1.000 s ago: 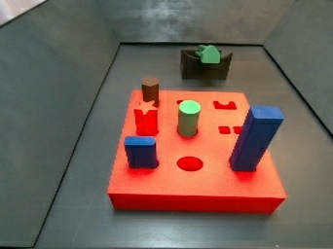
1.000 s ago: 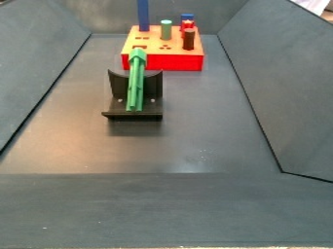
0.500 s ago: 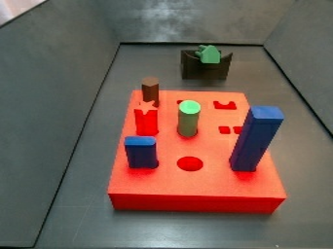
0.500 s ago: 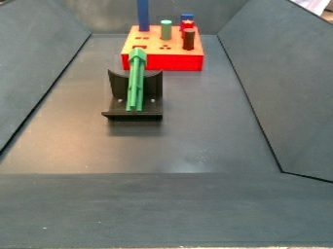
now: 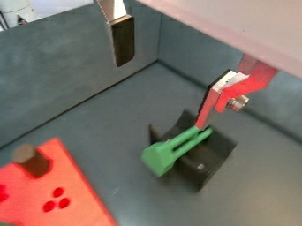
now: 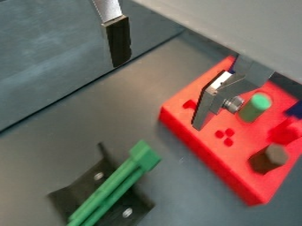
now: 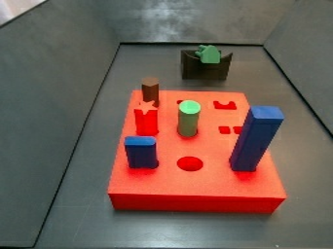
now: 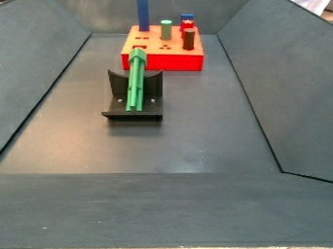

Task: Pick up the 3 prong object. Move up. Place the 3 prong object on the fixture. Regrasp the 3 prong object. Move to above the board. Insert the 3 prong object.
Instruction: Regrasp the 3 prong object.

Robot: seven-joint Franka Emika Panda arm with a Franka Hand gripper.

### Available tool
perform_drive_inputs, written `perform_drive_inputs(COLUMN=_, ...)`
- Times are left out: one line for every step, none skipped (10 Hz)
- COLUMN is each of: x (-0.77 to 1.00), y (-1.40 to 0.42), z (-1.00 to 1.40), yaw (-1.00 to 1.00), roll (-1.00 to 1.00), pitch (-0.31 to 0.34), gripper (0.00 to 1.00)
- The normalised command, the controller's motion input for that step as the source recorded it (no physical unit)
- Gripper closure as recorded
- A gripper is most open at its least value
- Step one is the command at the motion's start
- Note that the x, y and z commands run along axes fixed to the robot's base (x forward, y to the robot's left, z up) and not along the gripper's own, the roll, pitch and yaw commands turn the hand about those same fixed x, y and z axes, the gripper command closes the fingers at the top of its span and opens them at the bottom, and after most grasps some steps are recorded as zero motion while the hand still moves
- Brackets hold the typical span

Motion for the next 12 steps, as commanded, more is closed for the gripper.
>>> perform_drive_inputs(x=0.00, y=-0.01, z=0.01, yaw=0.03, roll=1.00, pitch=0.017, gripper=0.00)
perform_drive_inputs(x=0.00, y=-0.02, z=0.01, yaw=0.03, roll=1.00, pitch=0.025, gripper=0.00)
perform_drive_inputs(x=0.01, y=-0.02, z=0.01, yaw=0.03, roll=1.00, pitch=0.029, gripper=0.00)
perform_drive_inputs(x=0.02, y=-0.02, z=0.00, yaw=0.03, roll=1.00, pitch=0.040, gripper=0.00)
perform_drive_inputs(x=0.04, y=-0.02, z=0.00, yaw=0.04, roll=1.00, pitch=0.048, gripper=0.00)
perform_drive_inputs(x=0.06, y=-0.03, z=0.00, yaw=0.04, roll=1.00, pitch=0.065, gripper=0.00)
perform_drive_inputs(x=0.07, y=-0.03, z=0.00, yaw=0.05, roll=1.00, pitch=0.082, gripper=0.00)
perform_drive_inputs(x=0.09, y=-0.03, z=0.00, yaw=0.06, roll=1.00, pitch=0.111, gripper=0.00)
perform_drive_inputs(x=0.09, y=-0.04, z=0.00, yaw=0.07, roll=1.00, pitch=0.127, gripper=0.00)
perform_drive_inputs(x=0.09, y=-0.04, z=0.00, yaw=0.10, roll=1.00, pitch=0.172, gripper=0.00)
perform_drive_inputs(x=0.09, y=-0.04, z=0.00, yaw=0.13, roll=1.00, pitch=0.190, gripper=0.00)
perform_drive_inputs(x=0.10, y=-0.04, z=-0.01, yaw=0.16, roll=0.81, pitch=0.191, gripper=0.00)
